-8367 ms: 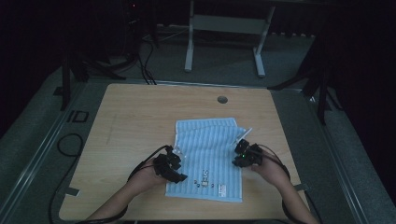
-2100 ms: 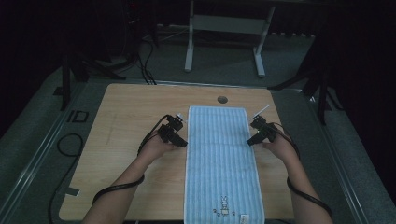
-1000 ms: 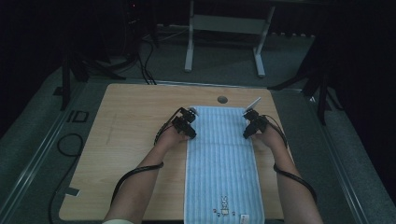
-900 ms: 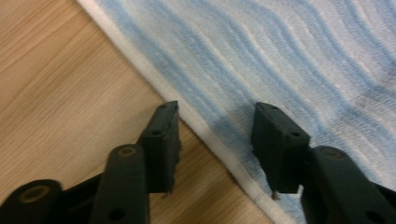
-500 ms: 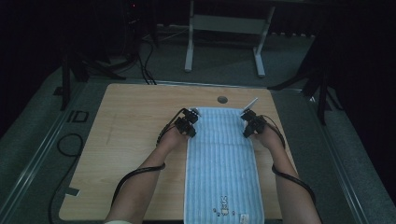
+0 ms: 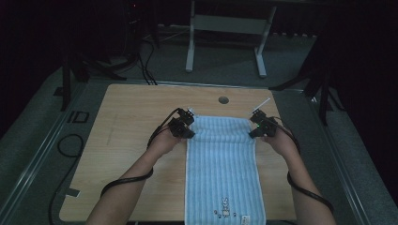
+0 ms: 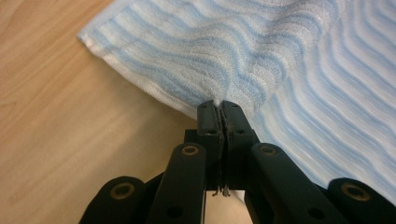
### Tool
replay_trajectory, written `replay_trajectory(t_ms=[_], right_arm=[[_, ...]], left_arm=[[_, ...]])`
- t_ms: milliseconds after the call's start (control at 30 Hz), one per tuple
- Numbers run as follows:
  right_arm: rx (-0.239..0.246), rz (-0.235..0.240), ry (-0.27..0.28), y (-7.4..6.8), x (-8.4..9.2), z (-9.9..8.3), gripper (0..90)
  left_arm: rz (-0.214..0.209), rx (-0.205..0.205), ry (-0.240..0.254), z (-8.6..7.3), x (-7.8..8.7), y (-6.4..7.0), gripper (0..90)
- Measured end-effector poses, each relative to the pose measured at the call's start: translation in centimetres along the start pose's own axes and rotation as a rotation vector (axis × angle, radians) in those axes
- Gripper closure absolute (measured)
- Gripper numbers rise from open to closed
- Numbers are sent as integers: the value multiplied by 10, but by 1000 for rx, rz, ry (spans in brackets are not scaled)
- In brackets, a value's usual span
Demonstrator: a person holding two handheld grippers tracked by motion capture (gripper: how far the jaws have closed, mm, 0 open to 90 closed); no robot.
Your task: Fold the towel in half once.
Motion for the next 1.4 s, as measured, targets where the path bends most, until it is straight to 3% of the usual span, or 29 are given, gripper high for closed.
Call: replay_trajectory(t_ms=[100, 133, 233, 567, 733, 867, 900, 933, 967, 1100, 1233, 1400], right_arm=[[15, -5, 5, -4, 1, -4, 871], [43, -4, 2, -15, 2, -18, 870], [54, 13, -3, -23, -3, -32, 869], [51, 37, -68, -32, -37, -59, 868], [36, 46, -62, -32, -43, -64, 856], [45, 35, -65, -34, -34, -62, 784], [49, 26, -59, -35, -29, -61, 767], [57, 3, -21, -36, -14, -57, 767], [62, 2, -6, -38, -8, -55, 767], [93, -4, 16, -47, 0, -48, 779], [108, 12, -31, -51, -16, -45, 795], [68, 17, -102, -38, -42, -50, 779]], left_arm=[[3, -18, 3, -3, 3, 4, 871], [-14, -37, 1, -14, 8, 15, 870], [-46, -32, -5, -27, 7, 25, 869], [-93, -58, -78, -55, -19, 47, 861], [-94, -54, -85, -56, -19, 48, 860], [-73, -61, -69, -51, -8, 44, 776], [-57, -41, -35, -47, 3, 38, 776], [-60, -37, -25, -45, 7, 36, 711], [-56, -34, -12, -44, 10, 35, 710], [-72, -17, 21, -38, 12, 36, 697], [-74, -29, -30, -39, -6, 41, 712], [-82, -10, -85, -44, -27, 34, 710]])
Point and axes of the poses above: each handheld gripper's, and its own axes: x roughly backward along the jaws, z roughly out of its top, y roughly to its right, the point moved 3 cm from there along -x, roughly forward along the jaws, and after that the axes turned 11 degrees about z, right-handed, at the moved point
